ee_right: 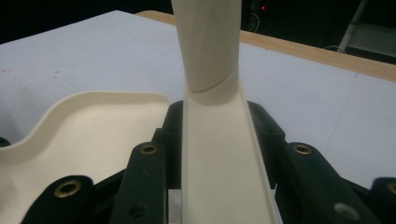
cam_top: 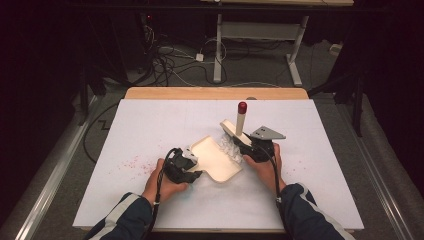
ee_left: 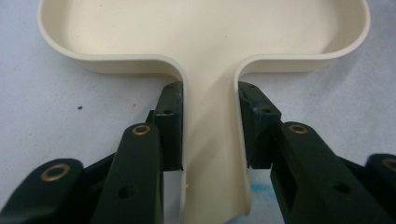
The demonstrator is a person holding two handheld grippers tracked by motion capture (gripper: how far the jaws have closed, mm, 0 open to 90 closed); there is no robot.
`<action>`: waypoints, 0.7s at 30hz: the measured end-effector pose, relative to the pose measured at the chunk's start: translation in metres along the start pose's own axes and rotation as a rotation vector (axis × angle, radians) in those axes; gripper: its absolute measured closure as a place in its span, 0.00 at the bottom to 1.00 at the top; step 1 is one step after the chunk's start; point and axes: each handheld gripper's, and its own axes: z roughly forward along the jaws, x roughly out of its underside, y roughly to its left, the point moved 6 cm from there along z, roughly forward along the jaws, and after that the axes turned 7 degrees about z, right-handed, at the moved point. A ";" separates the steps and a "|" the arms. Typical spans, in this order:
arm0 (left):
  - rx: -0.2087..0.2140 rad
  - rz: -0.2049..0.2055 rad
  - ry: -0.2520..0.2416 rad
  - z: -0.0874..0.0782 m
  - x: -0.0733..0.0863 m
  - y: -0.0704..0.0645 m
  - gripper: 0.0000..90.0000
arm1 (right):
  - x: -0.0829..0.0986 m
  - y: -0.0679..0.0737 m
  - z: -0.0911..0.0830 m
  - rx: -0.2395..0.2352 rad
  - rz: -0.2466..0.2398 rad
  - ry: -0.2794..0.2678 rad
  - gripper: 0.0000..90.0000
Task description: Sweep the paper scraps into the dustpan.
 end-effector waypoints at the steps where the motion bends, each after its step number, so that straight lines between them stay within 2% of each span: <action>1: -0.001 0.000 0.000 0.001 -0.001 -0.001 0.71 | 0.000 0.004 0.000 -0.009 -0.004 0.002 0.73; 7: -0.007 0.006 0.008 0.004 -0.007 -0.007 0.71 | 0.001 0.033 0.002 -0.064 -0.031 0.007 0.73; 10: -0.007 -0.001 0.006 0.005 -0.008 -0.008 0.71 | 0.003 0.047 0.004 -0.078 -0.078 0.028 0.72; 16: -0.003 -0.004 0.007 0.006 -0.007 -0.007 0.70 | -0.001 0.068 0.000 -0.159 -0.068 0.023 0.74; 18: -0.001 -0.006 0.006 0.005 -0.007 -0.007 0.71 | -0.001 0.071 0.000 -0.149 -0.093 0.022 0.74; 21: -0.005 0.001 0.008 0.005 -0.007 -0.007 0.71 | -0.002 0.069 -0.001 -0.143 -0.085 0.017 0.75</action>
